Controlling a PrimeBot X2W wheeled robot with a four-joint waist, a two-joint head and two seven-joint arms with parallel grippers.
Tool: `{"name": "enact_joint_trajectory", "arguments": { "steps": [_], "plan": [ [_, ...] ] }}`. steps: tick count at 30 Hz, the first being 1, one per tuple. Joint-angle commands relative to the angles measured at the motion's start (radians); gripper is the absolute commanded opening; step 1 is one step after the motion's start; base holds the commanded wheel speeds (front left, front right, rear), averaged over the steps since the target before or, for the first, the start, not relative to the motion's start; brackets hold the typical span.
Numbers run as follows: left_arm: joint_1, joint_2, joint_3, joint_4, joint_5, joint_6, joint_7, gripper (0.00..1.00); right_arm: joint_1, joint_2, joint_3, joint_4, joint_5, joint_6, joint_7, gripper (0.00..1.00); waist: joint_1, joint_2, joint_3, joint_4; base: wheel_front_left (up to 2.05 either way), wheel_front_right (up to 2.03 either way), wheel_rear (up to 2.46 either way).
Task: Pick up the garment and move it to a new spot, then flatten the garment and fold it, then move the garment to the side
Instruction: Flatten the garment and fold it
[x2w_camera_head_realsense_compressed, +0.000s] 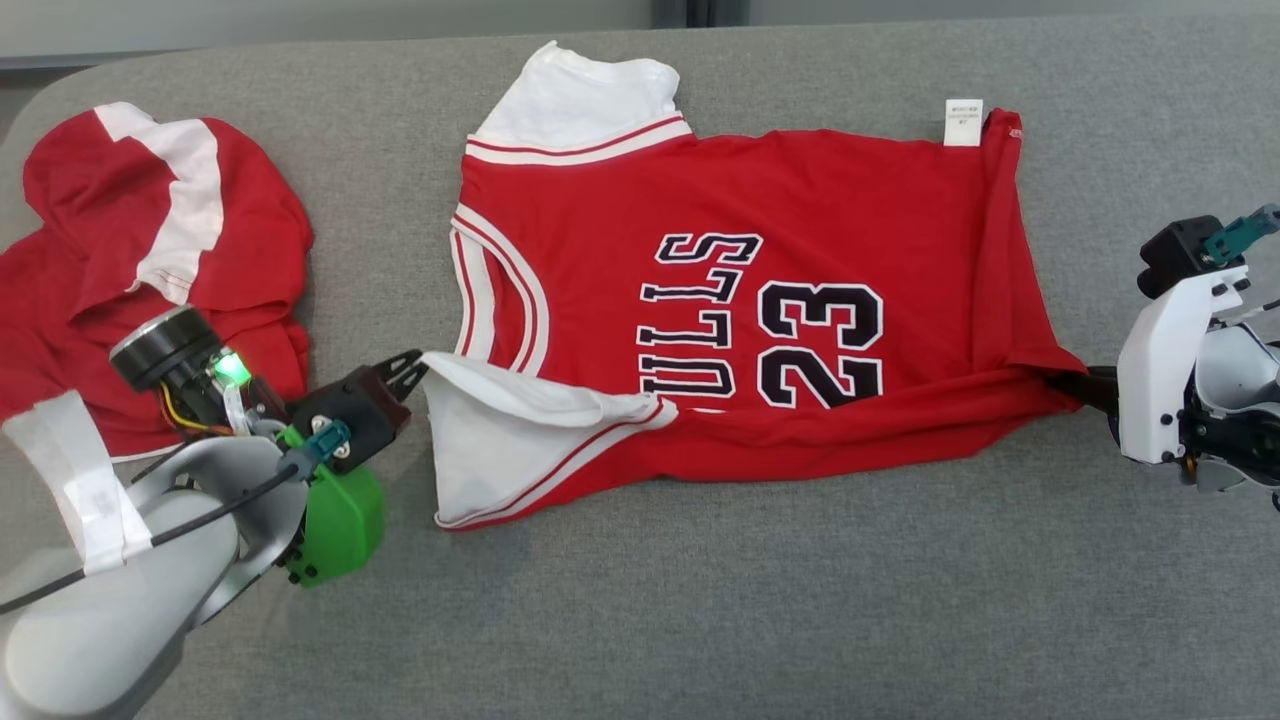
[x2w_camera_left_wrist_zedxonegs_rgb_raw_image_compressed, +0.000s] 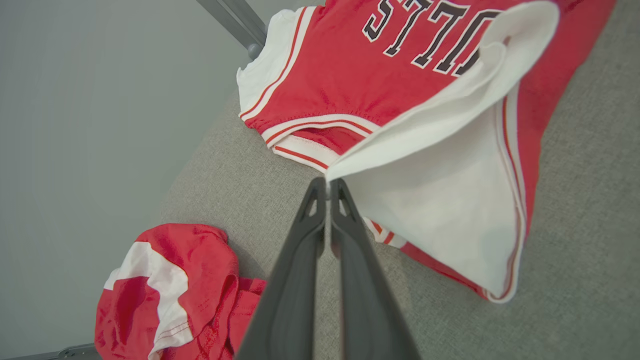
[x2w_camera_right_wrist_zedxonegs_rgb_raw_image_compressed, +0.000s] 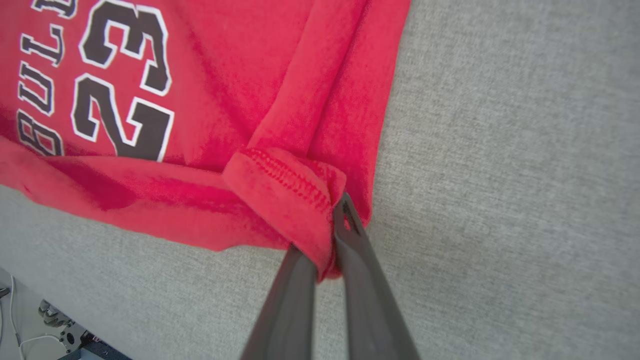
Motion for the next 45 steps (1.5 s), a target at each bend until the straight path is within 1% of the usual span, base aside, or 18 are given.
{"name": "enact_joint_trajectory", "arguments": {
  "steps": [1, 8, 15, 16, 17, 18, 21, 23, 25, 27, 30, 32, 34, 36, 38, 41, 42, 45],
  "plan": [
    [-0.034, -0.010, -0.005, 0.024, 0.003, 0.001, -0.013, 0.00, -0.014, 0.005, -0.002, 0.009, 0.000, 0.000, -0.007, 0.00, 0.0000, -0.0001, 0.023, -0.011, 0.00, 0.00, 0.00],
    [-0.145, -0.063, -0.014, 0.156, 0.010, 0.001, -0.056, 0.00, -0.043, 0.026, -0.006, 0.029, -0.002, 0.000, -0.036, 0.00, 0.0000, -0.0001, 0.056, -0.025, 0.00, 0.00, 0.00],
    [-0.222, -0.102, -0.068, 0.260, 0.009, 0.001, -0.082, 0.00, -0.074, 0.043, -0.004, 0.041, -0.010, 0.000, -0.060, 0.00, 0.0000, -0.0001, 0.077, -0.036, 0.00, 0.00, 0.00],
    [-0.229, -0.109, -0.075, 0.278, 0.006, 0.001, -0.084, 0.30, -0.082, 0.047, -0.006, 0.045, -0.020, 0.000, -0.080, 0.90, 0.0000, -0.0001, 0.078, -0.036, 0.00, 0.00, 0.00],
    [-0.232, -0.116, -0.071, 0.295, 0.004, 0.006, -0.088, 0.53, -0.081, 0.050, -0.007, 0.050, -0.015, 0.000, -0.085, 1.00, 0.0000, -0.0001, 0.078, -0.036, 0.00, 0.00, 0.00],
    [-0.236, -0.125, -0.068, 0.312, 0.003, 0.014, -0.090, 1.00, -0.079, 0.055, -0.006, 0.050, -0.015, 0.000, -0.096, 1.00, 0.0000, -0.0001, 0.078, -0.036, 0.00, 0.00, 0.00],
    [-0.239, -0.150, -0.057, 0.347, 0.004, 0.045, -0.118, 1.00, -0.087, 0.055, -0.017, 0.064, -0.018, 0.000, -0.140, 1.00, 0.0000, -0.0001, 0.073, -0.034, 0.00, 0.00, 0.00],
    [-0.234, -0.161, -0.040, 0.369, -0.003, 0.081, -0.148, 1.00, -0.087, 0.059, -0.033, 0.074, -0.009, 0.000, -0.187, 1.00, 0.0000, -0.0001, 0.064, -0.030, 0.00, 0.00, 0.00],
    [-0.216, -0.179, -0.003, 0.384, -0.024, 0.135, -0.186, 1.00, -0.088, 0.059, -0.046, 0.068, -0.019, 0.000, -0.252, 1.00, 0.0000, -0.0001, 0.053, -0.027, 0.00, 0.00, 0.00],
    [-0.190, -0.198, 0.035, 0.391, -0.053, 0.191, -0.236, 1.00, -0.082, 0.053, -0.068, 0.069, -0.029, 0.000, -0.339, 1.00, 0.0000, -0.0001, 0.039, -0.022, 0.00, 0.00, 0.00],
    [-0.143, -0.235, 0.124, 0.371, -0.119, 0.286, -0.330, 1.00, -0.055, 0.050, -0.085, 0.053, -0.062, 0.000, -0.496, 1.00, 0.0000, -0.0001, 0.014, -0.017, 0.00, 0.00, 0.00],
    [-0.101, -0.263, 0.188, 0.339, -0.162, 0.341, -0.363, 1.00, -0.030, 0.047, -0.094, 0.055, -0.082, 0.000, -0.582, 1.00, 0.0000, -0.0001, -0.004, -0.013, 0.00, 0.00, 0.00],
    [-0.048, -0.290, 0.244, 0.289, -0.190, 0.381, -0.376, 1.00, -0.012, 0.050, -0.115, 0.056, -0.106, 0.000, -0.628, 1.00, 0.0000, -0.0001, -0.020, -0.013, 0.00, 0.00, 0.00],
    [0.003, -0.311, 0.308, 0.209, -0.181, 0.415, -0.380, 1.00, 0.019, 0.063, -0.148, 0.053, -0.135, 0.000, -0.643, 1.00, 0.0000, -0.0001, -0.033, -0.016, 0.00, 0.00, 0.00],
    [0.078, -0.340, 0.373, 0.126, -0.162, 0.444, -0.379, 1.00, 0.047, 0.080, -0.250, 0.039, -0.187, 0.000, -0.646, 1.00, 0.0000, -0.0001, -0.042, -0.021, 0.00, 0.00, 0.00],
    [0.178, -0.392, 0.461, 0.022, -0.121, 0.464, -0.377, 1.00, 0.156, 0.132, -0.433, 0.009, -0.297, 0.000, -0.645, 1.00, 0.0000, -0.0001, -0.056, -0.027, 0.00, 0.00, 0.00],
    [0.218, -0.417, 0.492, -0.010, -0.101, 0.462, -0.378, 1.00, 0.203, 0.158, -0.512, -0.011, -0.351, 0.000, -0.645, 1.00, 0.0000, -0.0001, -0.061, -0.029, 0.00, 0.00, 0.00],
    [0.312, -0.477, 0.562, -0.070, -0.054, 0.442, -0.378, 1.00, 0.330, 0.237, -0.698, -0.079, -0.491, 0.000, -0.645, 1.00, 0.0000, -0.0001, -0.072, -0.037, 0.00, 0.00, 0.00]
  ]
}}
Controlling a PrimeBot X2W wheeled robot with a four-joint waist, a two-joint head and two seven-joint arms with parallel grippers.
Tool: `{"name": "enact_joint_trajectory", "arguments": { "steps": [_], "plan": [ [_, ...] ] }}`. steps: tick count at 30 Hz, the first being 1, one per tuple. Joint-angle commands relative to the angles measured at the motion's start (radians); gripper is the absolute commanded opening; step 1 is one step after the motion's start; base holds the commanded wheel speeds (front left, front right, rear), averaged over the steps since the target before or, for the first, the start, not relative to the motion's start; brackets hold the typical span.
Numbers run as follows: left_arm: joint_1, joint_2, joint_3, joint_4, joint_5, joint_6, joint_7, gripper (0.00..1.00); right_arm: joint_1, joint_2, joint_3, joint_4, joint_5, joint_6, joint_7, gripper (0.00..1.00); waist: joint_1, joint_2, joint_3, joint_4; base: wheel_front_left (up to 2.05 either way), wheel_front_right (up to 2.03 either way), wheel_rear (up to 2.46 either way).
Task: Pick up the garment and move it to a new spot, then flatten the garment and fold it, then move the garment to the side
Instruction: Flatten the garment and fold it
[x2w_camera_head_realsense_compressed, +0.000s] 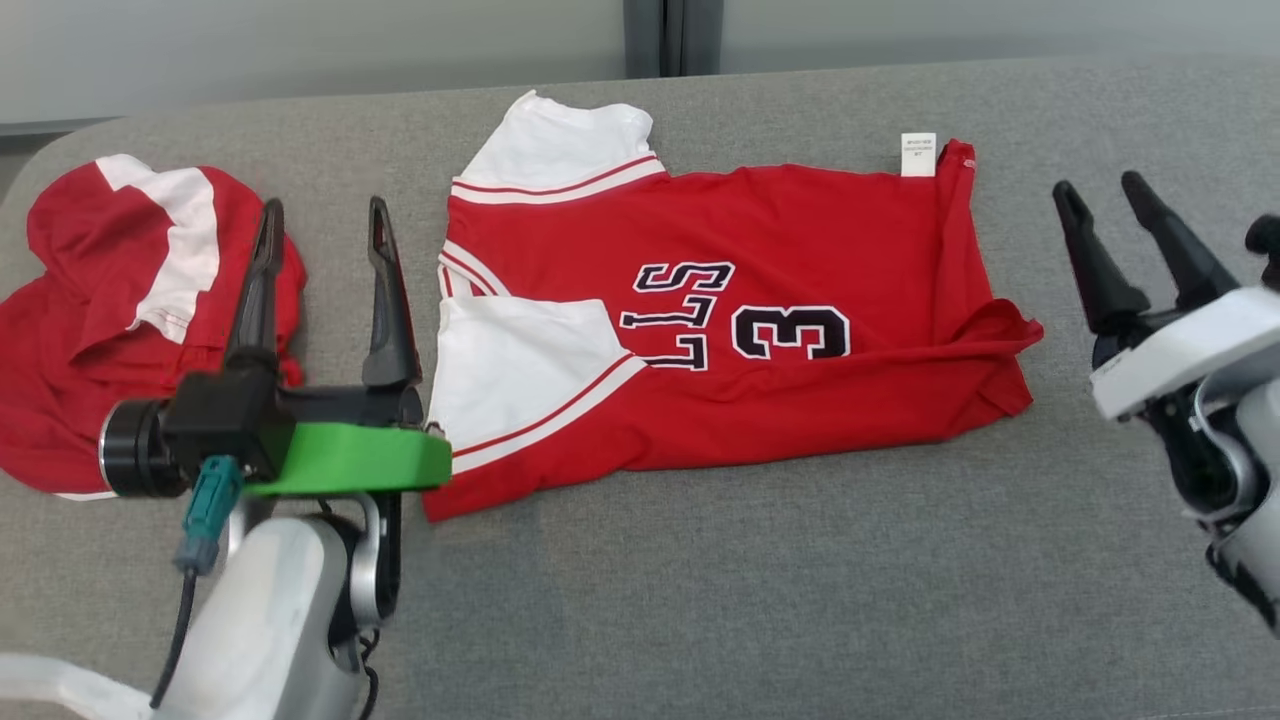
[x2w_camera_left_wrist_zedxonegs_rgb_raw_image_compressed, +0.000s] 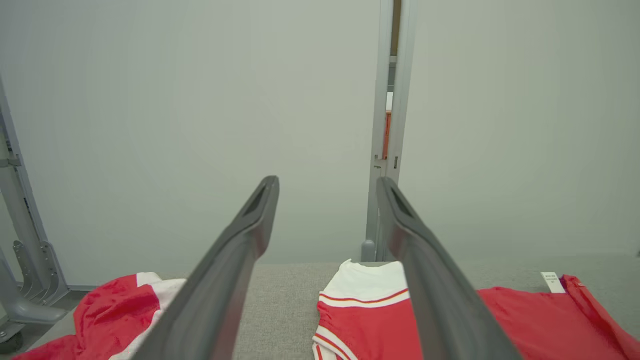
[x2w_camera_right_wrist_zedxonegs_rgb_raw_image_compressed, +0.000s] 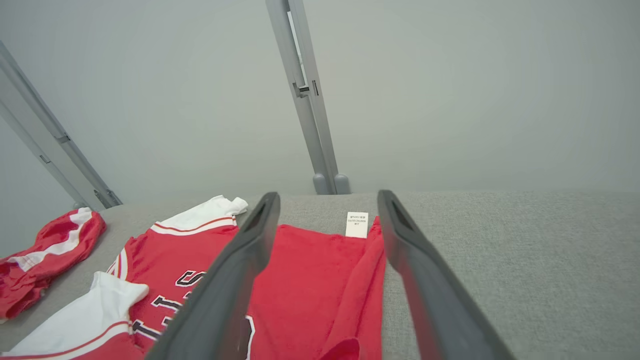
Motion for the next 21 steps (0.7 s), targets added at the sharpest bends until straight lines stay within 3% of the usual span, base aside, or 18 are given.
{"name": "enact_joint_trajectory", "arguments": {
  "steps": [1, 5, 8, 14, 18, 21],
  "plan": [
    [0.044, -0.021, 0.028, -0.012, 0.030, -0.014, 0.000, 1.00, 0.059, 0.035, -0.059, -0.034, -0.061, 0.000, -0.003, 1.00, 0.0000, -0.0001, -0.011, -0.010, 0.00, 0.00, 0.00],
    [0.139, -0.104, 0.105, -0.039, 0.103, -0.064, 0.000, 1.00, 0.228, 0.159, -0.239, -0.141, -0.216, 0.000, -0.003, 1.00, 0.0000, -0.0001, -0.021, -0.017, 0.00, 0.00, 0.00],
    [0.201, -0.151, 0.147, -0.008, 0.143, -0.107, 0.000, 1.00, 0.320, 0.236, -0.309, -0.195, -0.288, 0.000, -0.003, 1.00, 0.0000, -0.0001, -0.027, -0.023, 0.00, 0.00, 0.00],
    [0.258, -0.195, 0.187, 0.100, 0.196, -0.166, 0.000, 1.00, 0.385, 0.314, -0.356, -0.241, -0.351, 0.000, -0.003, 1.00, 0.0000, -0.0001, -0.023, -0.044, 0.00, 0.00, 0.00],
    [0.249, -0.205, 0.197, 0.203, 0.234, -0.180, 0.000, 1.00, 0.389, 0.330, -0.347, -0.255, -0.363, 0.000, -0.003, 1.00, 0.0000, -0.0001, -0.016, -0.063, 0.00, 0.00, 0.00],
    [0.225, -0.203, 0.202, 0.298, 0.267, -0.163, 0.000, 1.00, 0.379, 0.325, -0.339, -0.260, -0.363, 0.000, -0.003, 1.00, 0.0000, -0.0001, -0.011, -0.077, 0.00, 0.00, 0.00]
  ]
}}
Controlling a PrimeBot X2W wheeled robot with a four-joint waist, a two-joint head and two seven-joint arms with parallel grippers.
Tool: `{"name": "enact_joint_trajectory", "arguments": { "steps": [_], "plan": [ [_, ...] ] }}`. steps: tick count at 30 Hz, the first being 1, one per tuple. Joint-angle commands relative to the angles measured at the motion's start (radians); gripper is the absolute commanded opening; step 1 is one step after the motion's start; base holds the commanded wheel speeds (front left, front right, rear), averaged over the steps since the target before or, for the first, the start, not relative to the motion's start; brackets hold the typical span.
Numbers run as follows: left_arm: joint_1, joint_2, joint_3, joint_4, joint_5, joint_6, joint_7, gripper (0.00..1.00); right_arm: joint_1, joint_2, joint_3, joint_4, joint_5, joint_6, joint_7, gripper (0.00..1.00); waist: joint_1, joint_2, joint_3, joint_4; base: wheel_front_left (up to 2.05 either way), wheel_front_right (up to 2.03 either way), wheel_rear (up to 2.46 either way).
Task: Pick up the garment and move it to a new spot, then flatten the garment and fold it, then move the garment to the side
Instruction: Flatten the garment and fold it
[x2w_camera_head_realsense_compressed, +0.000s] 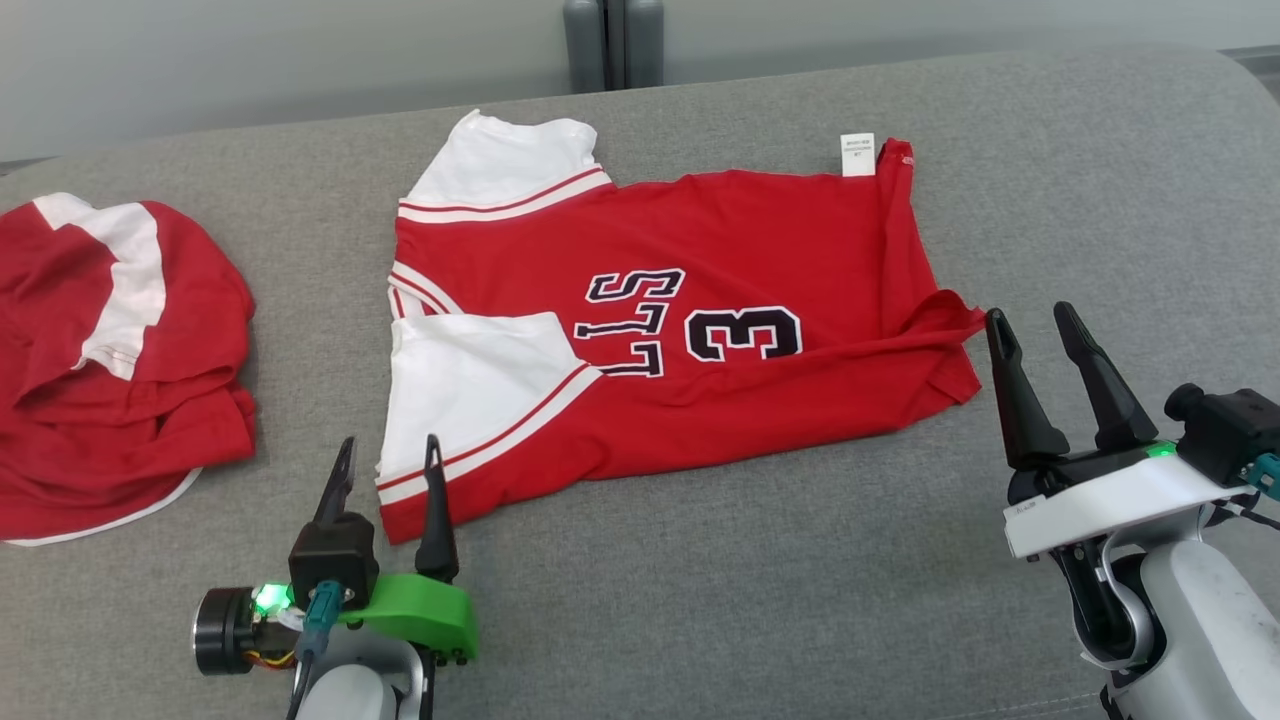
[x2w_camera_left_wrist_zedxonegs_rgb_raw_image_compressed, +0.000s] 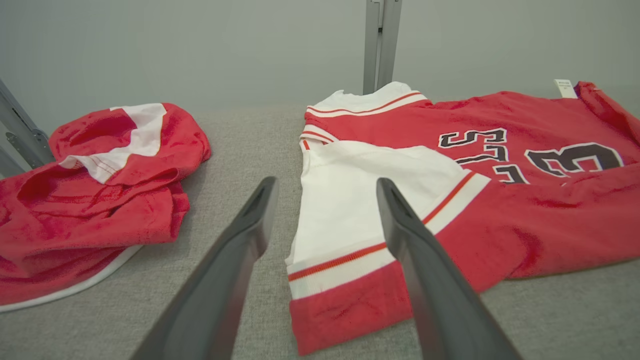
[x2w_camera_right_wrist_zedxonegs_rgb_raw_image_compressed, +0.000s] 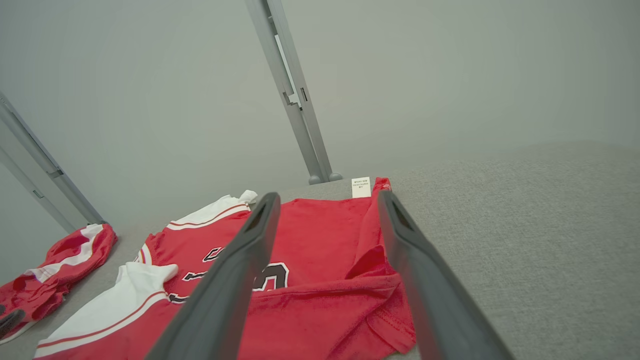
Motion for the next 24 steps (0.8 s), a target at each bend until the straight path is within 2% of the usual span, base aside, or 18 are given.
{"name": "enact_joint_trajectory", "arguments": {
  "steps": [1, 11, 13, 14, 15, 16, 24],
  "plan": [
    [-0.022, 0.004, 0.014, 0.044, 0.007, 0.013, 0.000, 1.00, -0.003, -0.005, -0.001, -0.006, -0.002, 0.000, -0.003, 1.00, 0.0000, 0.0000, 0.006, -0.014, 0.00, 0.00, 0.00],
    [-0.100, 0.003, 0.020, 0.340, 0.017, 0.058, 0.001, 1.00, -0.004, -0.010, 0.004, -0.005, 0.007, 0.000, -0.003, 1.00, 0.0000, 0.0000, 0.020, -0.044, 0.00, 0.00, 0.00],
    [-0.112, 0.002, 0.012, 0.378, 0.020, 0.050, 0.001, 1.00, -0.003, -0.011, 0.006, 0.000, 0.004, 0.000, -0.003, 1.00, 0.0000, 0.0000, 0.022, -0.047, 0.00, 0.00, 0.00],
    [-0.122, 0.001, 0.000, 0.412, 0.018, 0.031, 0.002, 0.96, -0.001, -0.012, 0.005, 0.015, -0.003, 0.000, -0.003, 1.00, 0.0000, 0.0000, 0.025, -0.047, 0.00, 0.00, 0.00],
    [-0.129, 0.000, -0.003, 0.422, 0.014, 0.022, 0.002, 0.44, 0.000, -0.013, 0.003, 0.025, -0.007, 0.000, -0.003, 1.00, 0.0000, 0.0000, 0.025, -0.046, 0.00, 0.00, 0.00],
    [-0.135, -0.001, -0.005, 0.423, 0.009, 0.015, 0.002, 0.00, 0.001, -0.013, -0.003, 0.041, -0.012, 0.000, -0.003, 1.00, 0.0000, 0.0000, 0.026, -0.043, 0.00, 0.00, 0.00],
    [-0.139, -0.003, -0.004, 0.245, 0.028, 0.027, 0.000, 0.00, -0.046, -0.004, -0.013, 0.226, -0.039, 0.000, -0.003, 1.00, 0.0000, 0.0000, 0.034, 0.005, 0.00, 0.00, 0.00]
  ]
}}
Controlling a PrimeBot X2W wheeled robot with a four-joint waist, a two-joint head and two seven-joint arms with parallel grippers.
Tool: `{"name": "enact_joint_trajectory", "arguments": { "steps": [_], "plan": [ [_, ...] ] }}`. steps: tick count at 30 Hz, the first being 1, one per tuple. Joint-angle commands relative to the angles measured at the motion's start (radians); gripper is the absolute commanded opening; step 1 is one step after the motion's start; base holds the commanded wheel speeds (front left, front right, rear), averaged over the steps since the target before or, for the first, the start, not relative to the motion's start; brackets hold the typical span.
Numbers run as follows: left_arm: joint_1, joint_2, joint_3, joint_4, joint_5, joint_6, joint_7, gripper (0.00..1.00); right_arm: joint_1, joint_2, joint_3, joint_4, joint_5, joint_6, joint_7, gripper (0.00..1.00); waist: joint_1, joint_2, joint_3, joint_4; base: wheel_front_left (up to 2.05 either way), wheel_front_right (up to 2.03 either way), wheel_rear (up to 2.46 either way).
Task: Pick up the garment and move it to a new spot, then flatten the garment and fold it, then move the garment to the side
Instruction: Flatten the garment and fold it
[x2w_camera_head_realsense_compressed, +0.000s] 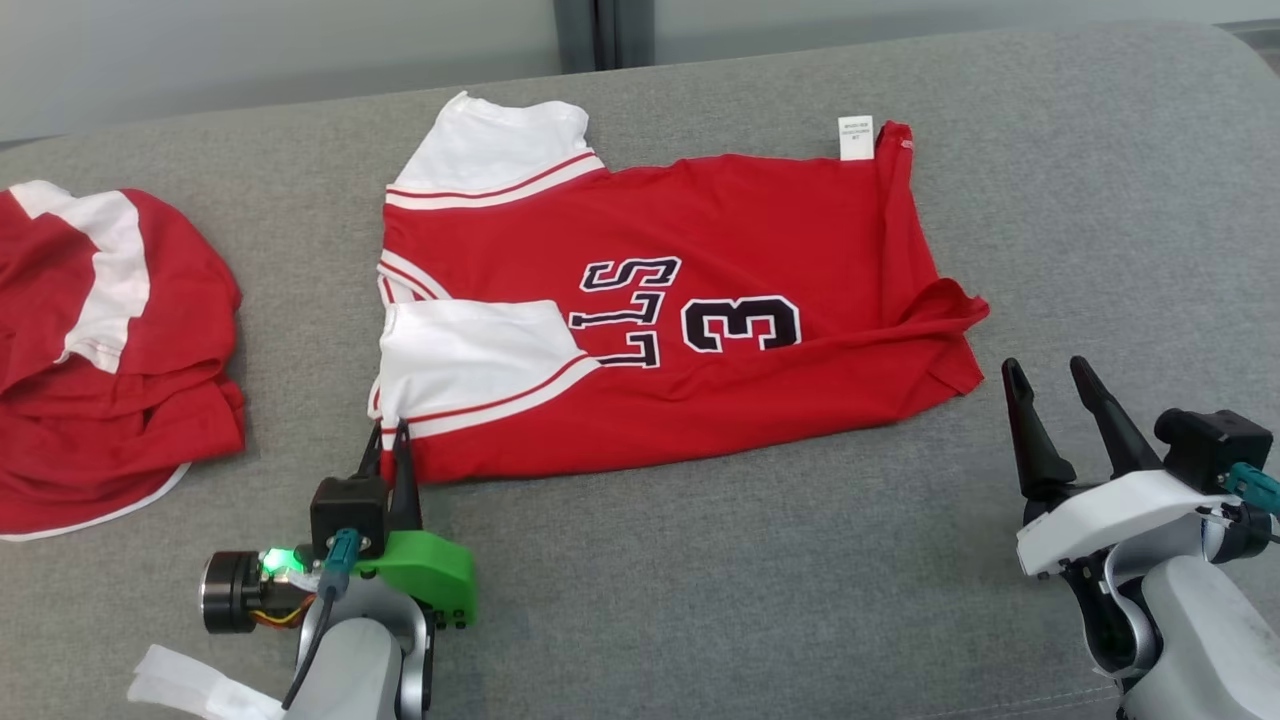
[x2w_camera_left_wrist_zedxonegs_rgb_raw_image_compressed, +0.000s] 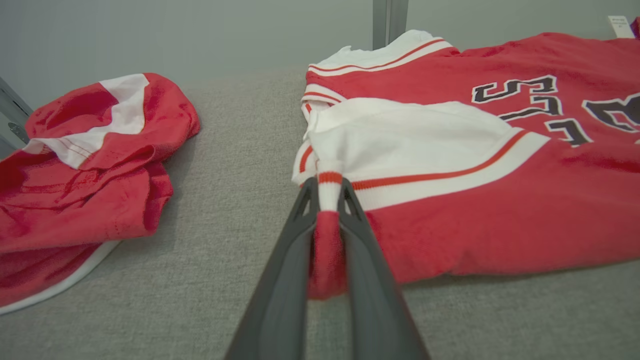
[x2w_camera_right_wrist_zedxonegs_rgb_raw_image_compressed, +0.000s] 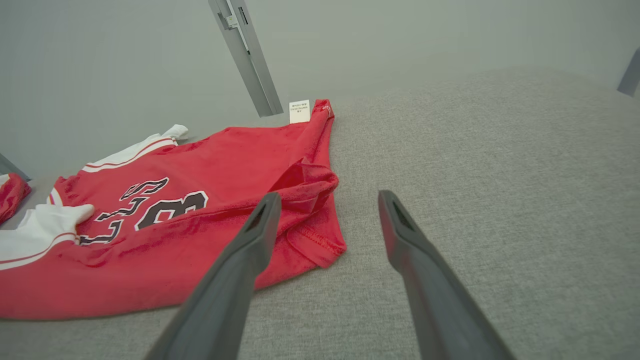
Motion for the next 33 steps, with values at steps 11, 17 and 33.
{"name": "enact_joint_trajectory", "arguments": {
  "steps": [11, 17, 33],
  "plan": [
    [0.041, 0.000, -0.051, -0.192, 0.040, -0.020, 0.000, 0.00, -0.180, 0.026, 0.038, 0.311, -0.090, 0.000, 0.015, 1.00, 0.0000, 0.0000, 0.034, 0.088, 0.00, 0.00, 0.00],
    [0.042, -0.002, -0.078, -0.205, 0.040, -0.025, 0.000, 0.00, -0.259, 0.027, 0.031, 0.480, -0.148, 0.000, 0.013, 1.00, 0.0000, 0.0000, 0.043, 0.106, 0.00, 0.00, 0.00],
    [0.057, -0.001, -0.061, -0.133, 0.025, -0.012, 0.000, 0.00, -0.281, 0.060, 0.013, 0.601, -0.078, -0.001, 0.000, 0.00, 0.0000, 0.0000, 0.001, 0.067, 0.00, 0.00, 0.00]
  ]
}}
